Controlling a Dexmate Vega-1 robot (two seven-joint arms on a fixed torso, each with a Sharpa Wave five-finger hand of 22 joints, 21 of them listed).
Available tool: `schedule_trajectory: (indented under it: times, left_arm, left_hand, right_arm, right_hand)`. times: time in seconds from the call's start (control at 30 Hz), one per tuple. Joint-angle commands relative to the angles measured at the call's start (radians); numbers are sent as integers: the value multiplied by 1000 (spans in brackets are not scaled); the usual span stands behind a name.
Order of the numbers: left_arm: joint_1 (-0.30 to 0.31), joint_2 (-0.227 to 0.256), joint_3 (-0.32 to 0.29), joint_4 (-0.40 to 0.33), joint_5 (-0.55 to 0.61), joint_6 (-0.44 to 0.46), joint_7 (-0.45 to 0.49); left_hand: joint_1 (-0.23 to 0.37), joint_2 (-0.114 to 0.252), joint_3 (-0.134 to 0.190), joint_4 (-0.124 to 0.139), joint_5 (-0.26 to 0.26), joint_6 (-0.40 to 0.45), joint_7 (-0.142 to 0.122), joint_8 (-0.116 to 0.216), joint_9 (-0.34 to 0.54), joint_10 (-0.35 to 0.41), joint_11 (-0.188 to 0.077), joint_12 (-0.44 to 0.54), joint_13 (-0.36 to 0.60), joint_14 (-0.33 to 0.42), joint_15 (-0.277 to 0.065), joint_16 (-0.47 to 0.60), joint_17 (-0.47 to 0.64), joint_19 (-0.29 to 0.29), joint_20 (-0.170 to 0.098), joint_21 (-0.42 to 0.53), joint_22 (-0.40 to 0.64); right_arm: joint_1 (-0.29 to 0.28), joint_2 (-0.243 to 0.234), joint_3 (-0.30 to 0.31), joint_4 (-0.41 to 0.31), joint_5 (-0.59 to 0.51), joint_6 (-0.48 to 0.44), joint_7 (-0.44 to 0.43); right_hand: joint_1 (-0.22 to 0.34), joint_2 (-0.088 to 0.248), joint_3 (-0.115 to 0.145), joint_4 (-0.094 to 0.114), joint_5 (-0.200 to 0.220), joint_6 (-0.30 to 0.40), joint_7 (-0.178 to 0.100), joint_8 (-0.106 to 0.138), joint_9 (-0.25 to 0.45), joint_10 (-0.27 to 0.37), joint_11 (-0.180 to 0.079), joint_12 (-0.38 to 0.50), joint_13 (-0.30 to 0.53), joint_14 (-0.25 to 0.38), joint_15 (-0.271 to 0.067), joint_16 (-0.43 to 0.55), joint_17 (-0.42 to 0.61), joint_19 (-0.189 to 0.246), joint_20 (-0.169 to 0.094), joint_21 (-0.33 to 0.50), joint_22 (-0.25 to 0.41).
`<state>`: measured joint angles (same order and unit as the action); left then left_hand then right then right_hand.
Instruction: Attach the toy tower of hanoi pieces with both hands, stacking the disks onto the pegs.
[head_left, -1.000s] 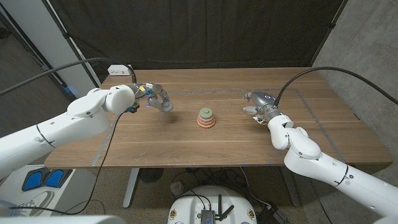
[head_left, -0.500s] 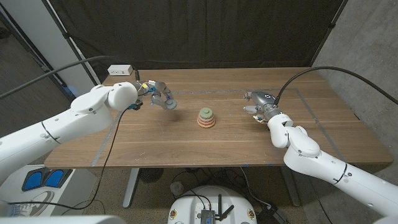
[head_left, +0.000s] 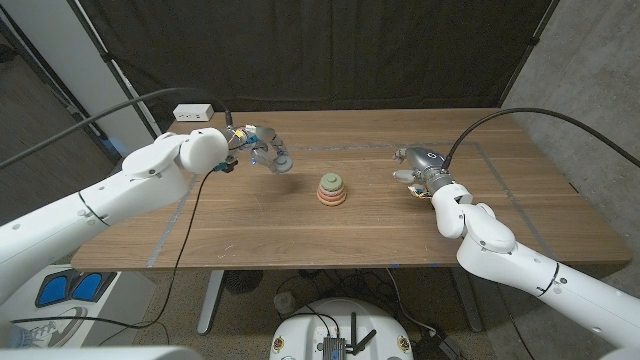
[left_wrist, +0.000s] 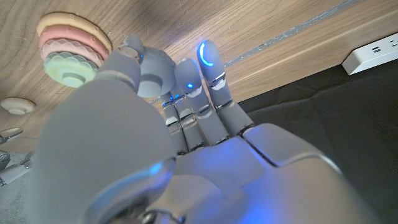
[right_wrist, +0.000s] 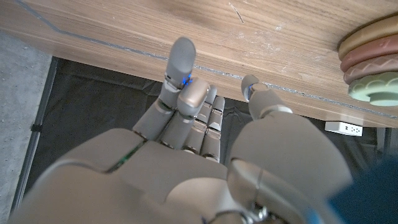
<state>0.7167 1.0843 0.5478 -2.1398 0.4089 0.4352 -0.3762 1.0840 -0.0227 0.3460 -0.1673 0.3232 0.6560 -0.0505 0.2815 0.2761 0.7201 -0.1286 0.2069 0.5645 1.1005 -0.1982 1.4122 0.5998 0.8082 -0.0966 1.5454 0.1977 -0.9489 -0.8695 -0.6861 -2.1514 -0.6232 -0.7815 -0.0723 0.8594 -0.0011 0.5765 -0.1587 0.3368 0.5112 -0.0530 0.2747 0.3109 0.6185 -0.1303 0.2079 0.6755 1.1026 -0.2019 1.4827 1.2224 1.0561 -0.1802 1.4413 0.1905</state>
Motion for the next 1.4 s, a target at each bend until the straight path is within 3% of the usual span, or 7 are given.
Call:
schedule_trajectory:
  times: [0.03,0.93,1.4]
  left_arm:
    - [-51,-48,33,40,2,-72,-39]
    - [-103,-131,69,100,12,-196,-47]
    - [-157,-194,119,149,34,-241,-85]
  left_hand:
    - [-3,9,2,4,10,11,1,0,3,77,-65,5,68,1,-22,-4,2,10,-116,5,2]
    - [5,10,-1,3,8,24,0,-6,8,95,-68,4,74,2,-22,-14,-3,12,-116,6,3]
    - [9,12,-2,3,7,32,2,-8,11,104,-64,3,76,3,-22,-16,2,11,-117,6,3]
  right_arm:
    - [-26,-7,12,-12,24,-4,-28]
    - [-38,-27,16,-37,36,-31,-56]
    - [-56,-37,33,-50,51,-44,-74]
  right_hand:
    - [-2,0,1,-2,4,10,-2,8,0,11,2,4,4,0,-16,6,4,1,-41,-1,4]
    - [-5,1,2,-3,6,18,-6,8,-2,14,-1,3,7,0,-16,8,4,2,-41,1,5]
    - [-8,0,1,-2,7,17,-7,7,-2,14,-2,2,8,0,-16,10,5,3,-41,2,7]
